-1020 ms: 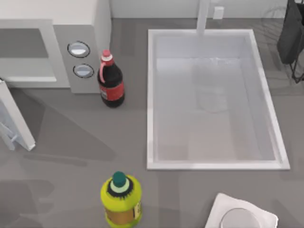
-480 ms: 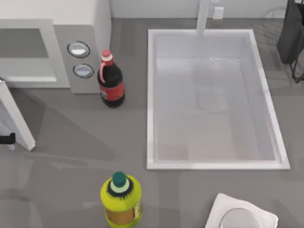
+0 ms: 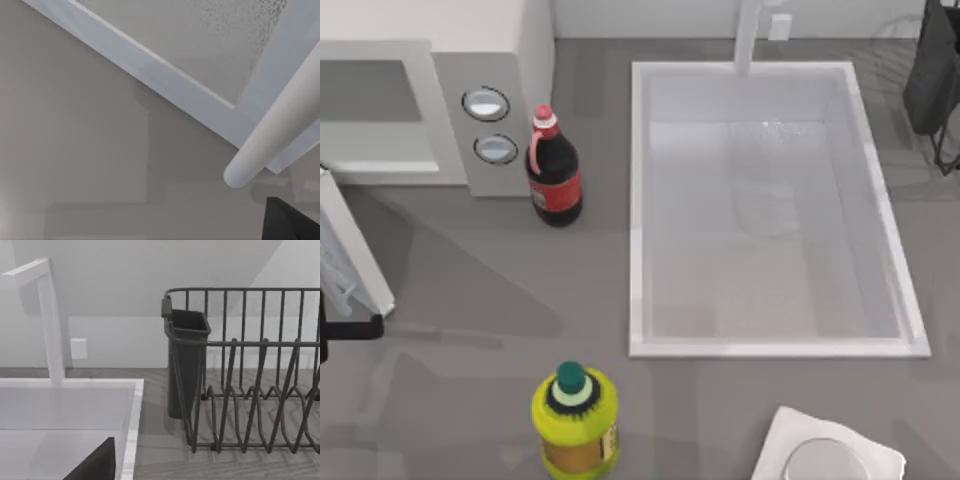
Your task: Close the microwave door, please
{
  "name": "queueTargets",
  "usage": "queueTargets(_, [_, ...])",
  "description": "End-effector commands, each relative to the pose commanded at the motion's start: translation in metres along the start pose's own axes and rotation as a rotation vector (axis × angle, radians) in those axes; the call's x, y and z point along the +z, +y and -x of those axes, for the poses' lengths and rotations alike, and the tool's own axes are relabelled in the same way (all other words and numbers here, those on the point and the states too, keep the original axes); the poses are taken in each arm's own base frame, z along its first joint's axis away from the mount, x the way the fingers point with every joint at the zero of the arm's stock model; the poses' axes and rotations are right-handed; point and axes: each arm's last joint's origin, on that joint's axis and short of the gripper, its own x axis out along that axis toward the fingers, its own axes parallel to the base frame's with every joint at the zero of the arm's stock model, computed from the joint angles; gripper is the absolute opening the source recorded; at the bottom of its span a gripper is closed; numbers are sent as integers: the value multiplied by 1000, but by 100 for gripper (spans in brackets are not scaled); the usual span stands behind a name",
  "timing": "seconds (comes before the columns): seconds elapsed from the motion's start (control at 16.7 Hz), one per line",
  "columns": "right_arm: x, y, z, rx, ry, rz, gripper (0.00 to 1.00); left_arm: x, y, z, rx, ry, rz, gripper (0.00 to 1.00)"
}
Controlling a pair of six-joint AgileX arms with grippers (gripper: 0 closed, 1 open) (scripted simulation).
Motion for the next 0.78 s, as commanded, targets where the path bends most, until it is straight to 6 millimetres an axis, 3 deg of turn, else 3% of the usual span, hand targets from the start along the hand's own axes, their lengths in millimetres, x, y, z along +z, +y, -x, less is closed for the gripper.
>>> queueTargets(0.18, [0,0,0,0,0,0,100,4,1,-2,-1,-3,1,0])
queueTargets(0.36, [0,0,0,0,0,0,100,22,1,-14,-1,-11,1,0])
queueTargets(0.78, [0,0,0,0,0,0,100,59,1,-73,-1,12,2,0])
